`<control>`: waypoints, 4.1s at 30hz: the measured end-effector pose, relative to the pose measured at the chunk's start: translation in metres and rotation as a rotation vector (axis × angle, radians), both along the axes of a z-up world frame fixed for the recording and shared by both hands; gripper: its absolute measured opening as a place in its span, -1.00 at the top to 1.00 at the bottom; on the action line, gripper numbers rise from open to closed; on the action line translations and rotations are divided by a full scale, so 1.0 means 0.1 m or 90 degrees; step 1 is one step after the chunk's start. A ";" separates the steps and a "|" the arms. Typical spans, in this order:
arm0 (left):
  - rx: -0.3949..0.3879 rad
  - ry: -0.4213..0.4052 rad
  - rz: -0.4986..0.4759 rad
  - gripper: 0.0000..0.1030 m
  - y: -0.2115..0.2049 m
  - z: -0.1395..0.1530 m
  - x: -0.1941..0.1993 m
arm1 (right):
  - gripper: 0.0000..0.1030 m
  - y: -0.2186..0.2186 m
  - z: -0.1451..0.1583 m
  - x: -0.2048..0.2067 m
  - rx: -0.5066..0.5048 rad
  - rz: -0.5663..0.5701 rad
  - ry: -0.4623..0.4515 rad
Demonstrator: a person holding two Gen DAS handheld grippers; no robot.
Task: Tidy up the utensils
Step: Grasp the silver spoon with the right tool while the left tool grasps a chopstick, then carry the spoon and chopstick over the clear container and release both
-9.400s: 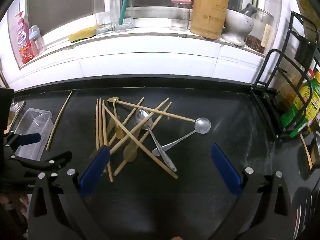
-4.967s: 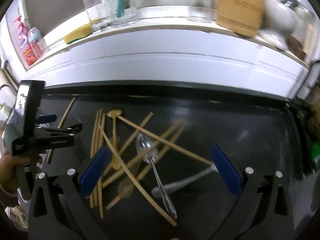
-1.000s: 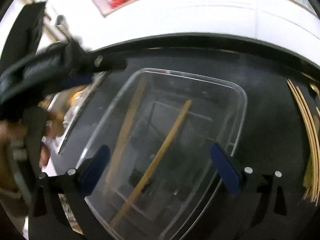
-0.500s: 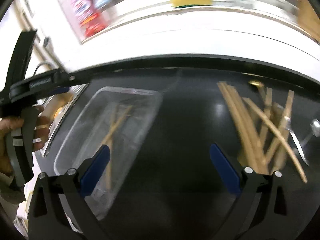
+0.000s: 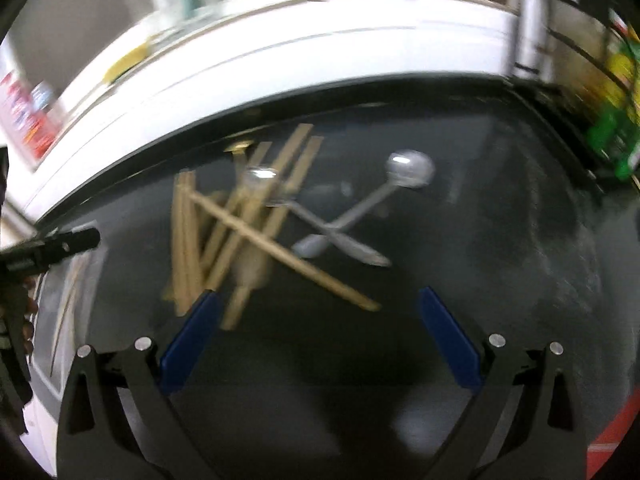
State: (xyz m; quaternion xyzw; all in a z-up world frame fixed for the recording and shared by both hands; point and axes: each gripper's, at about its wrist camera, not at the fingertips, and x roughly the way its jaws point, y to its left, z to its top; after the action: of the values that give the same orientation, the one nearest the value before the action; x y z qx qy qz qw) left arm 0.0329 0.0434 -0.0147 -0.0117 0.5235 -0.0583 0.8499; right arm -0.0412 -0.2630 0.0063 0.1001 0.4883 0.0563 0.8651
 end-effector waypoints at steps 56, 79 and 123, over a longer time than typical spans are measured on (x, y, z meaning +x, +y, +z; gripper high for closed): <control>0.059 0.085 0.272 -0.91 -0.13 -0.83 0.56 | -0.90 0.01 -0.77 1.31 -0.118 -0.130 0.009; 0.016 -0.070 0.101 0.89 -0.47 -0.34 0.22 | 0.91 -0.30 -0.25 0.94 0.050 -0.008 -0.032; -0.024 -0.024 0.218 0.89 2.37 0.17 -0.95 | 0.91 3.40 0.46 0.16 0.267 0.304 0.078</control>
State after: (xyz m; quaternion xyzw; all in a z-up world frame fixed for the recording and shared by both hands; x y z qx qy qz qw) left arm -0.0622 0.2808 0.0020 -0.1154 0.4967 0.0773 0.8567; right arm -0.0249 0.0774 0.0523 0.1616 0.5272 0.3509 0.7568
